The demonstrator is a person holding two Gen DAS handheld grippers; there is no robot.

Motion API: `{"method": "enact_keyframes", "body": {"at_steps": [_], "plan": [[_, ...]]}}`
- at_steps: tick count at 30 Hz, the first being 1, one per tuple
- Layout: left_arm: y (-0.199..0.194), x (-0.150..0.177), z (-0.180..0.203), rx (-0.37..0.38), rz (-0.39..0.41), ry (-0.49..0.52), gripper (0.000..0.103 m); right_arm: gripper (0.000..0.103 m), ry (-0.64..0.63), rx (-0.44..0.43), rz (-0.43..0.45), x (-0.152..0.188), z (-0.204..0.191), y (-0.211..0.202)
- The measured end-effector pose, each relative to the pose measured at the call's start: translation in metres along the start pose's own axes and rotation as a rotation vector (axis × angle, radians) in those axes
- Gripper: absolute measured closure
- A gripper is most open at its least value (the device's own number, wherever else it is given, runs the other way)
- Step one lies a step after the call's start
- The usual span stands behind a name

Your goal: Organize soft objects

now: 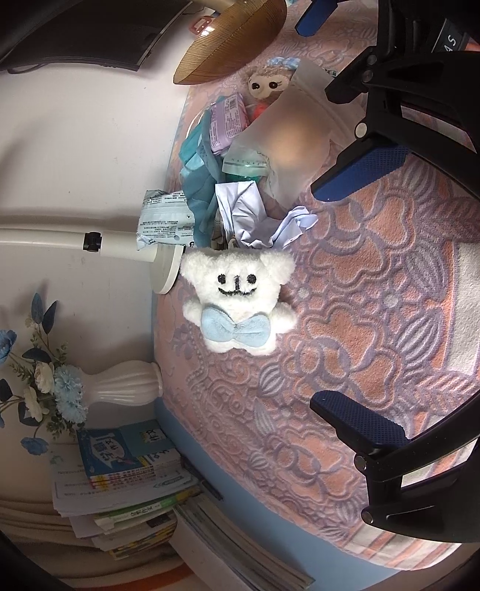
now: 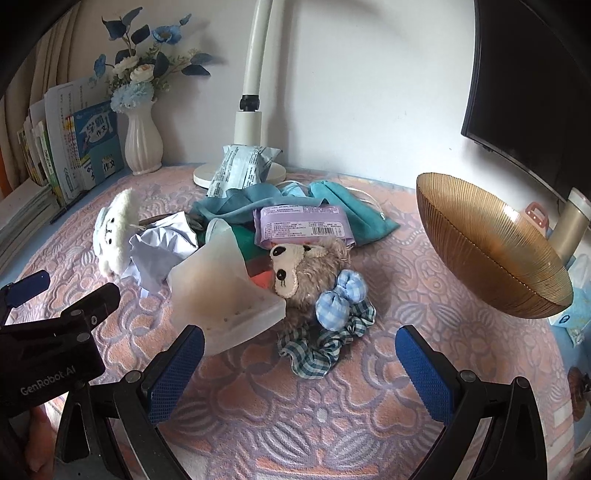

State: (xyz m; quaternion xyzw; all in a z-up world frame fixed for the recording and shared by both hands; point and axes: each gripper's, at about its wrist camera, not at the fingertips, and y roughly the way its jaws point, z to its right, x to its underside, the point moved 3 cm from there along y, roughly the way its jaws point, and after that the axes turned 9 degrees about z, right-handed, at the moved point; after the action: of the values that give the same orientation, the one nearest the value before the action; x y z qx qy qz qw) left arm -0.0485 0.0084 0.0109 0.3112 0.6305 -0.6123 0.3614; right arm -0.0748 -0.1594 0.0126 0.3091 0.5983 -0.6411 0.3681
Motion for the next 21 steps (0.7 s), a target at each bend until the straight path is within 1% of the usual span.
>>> {"method": "enact_keyframes", "body": {"at_steps": [14,18,21], "plan": [[0.002,-0.0006,0.0045,-0.016,-0.007,0.014,0.001,0.0,0.015,0.0,-0.012,0.0007,-0.0008,0.0008],[0.0022,-0.0006,0.003,-0.011,-0.009,0.005,0.001,0.0,0.025,-0.006,-0.042,0.0028,0.0,0.0064],[0.0018,-0.0004,0.0032,-0.011,-0.006,0.005,0.001,0.0,0.029,-0.008,-0.044,0.0032,0.0012,0.0075]]}}
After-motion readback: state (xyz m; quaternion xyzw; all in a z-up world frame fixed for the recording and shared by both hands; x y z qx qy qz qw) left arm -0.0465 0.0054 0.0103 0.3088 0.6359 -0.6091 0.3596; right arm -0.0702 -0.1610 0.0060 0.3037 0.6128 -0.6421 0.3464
